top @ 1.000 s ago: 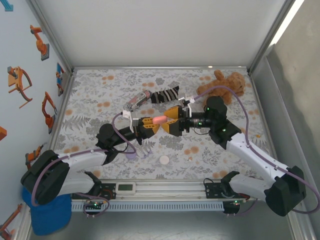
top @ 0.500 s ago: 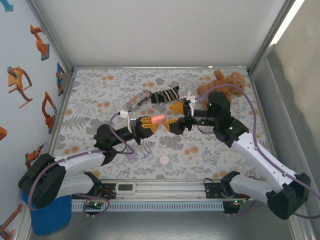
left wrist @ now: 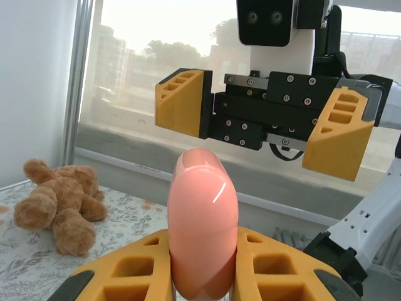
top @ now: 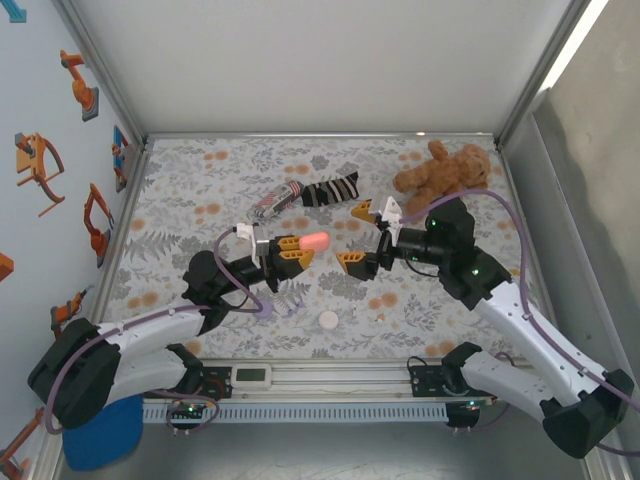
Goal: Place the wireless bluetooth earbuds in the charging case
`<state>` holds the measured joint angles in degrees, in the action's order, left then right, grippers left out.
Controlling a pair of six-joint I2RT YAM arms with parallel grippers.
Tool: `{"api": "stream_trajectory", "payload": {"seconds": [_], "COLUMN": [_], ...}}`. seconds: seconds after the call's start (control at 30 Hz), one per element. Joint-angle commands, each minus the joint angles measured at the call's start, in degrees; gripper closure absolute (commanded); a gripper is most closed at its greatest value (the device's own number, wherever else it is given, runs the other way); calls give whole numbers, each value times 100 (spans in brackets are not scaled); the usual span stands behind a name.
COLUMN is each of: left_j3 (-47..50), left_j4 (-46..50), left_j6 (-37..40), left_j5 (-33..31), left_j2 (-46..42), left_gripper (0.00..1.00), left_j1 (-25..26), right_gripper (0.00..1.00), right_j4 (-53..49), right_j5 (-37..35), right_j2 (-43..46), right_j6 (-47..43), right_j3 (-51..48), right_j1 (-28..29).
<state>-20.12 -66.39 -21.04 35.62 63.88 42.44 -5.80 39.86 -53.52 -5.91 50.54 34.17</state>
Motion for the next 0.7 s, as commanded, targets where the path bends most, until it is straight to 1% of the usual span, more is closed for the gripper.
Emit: {"api": "stream_trajectory", "payload": {"seconds": [0.0, 0.13, 0.3, 0.4, 0.6, 0.67], "left_j3": [29, 84, 103, 111, 98, 100], "left_j4": [-67, -67, -35, 4, 3, -14], "left_j6": [117, 126, 144, 153, 185, 179], "left_j5": [88, 86, 120, 129, 156, 173], "left_j2": [-175, -274, -377, -407, -392, -389], "left_gripper": [100, 100, 100, 100, 100, 100], "left_j1": [2, 2, 6, 10, 17, 13], "right_gripper": [0, 1, 6, 12, 14, 16], "right_j4": [71, 150, 110, 129, 467, 519], "right_j5": [510, 985, 1387, 1396, 1548, 1636], "right_j2": [-62, -246, -581, -724, -872, -960], "right_j6": [-382, -493, -490, -481, -346, -272], "right_j3": [-55, 0, 245, 364, 376, 445], "right_j1": [-24, -40, -45, -43, -25, -17]}}
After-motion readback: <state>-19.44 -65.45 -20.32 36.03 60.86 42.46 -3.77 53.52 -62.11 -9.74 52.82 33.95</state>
